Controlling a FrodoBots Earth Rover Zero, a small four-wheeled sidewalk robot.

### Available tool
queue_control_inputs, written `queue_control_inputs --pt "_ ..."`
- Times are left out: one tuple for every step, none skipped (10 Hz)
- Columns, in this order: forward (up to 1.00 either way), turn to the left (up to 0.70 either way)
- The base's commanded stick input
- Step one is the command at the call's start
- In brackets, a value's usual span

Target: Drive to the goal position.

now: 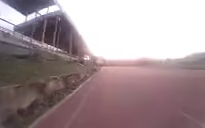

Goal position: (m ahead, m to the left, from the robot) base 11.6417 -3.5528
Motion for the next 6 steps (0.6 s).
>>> queue_control_inputs --pt "0.70 0.00" --pt "0.70 -0.24" --pt "0.70 -0.35" --pt "0.70 -0.31" --pt "0.70 -0.07" --pt "0.70 0.00"
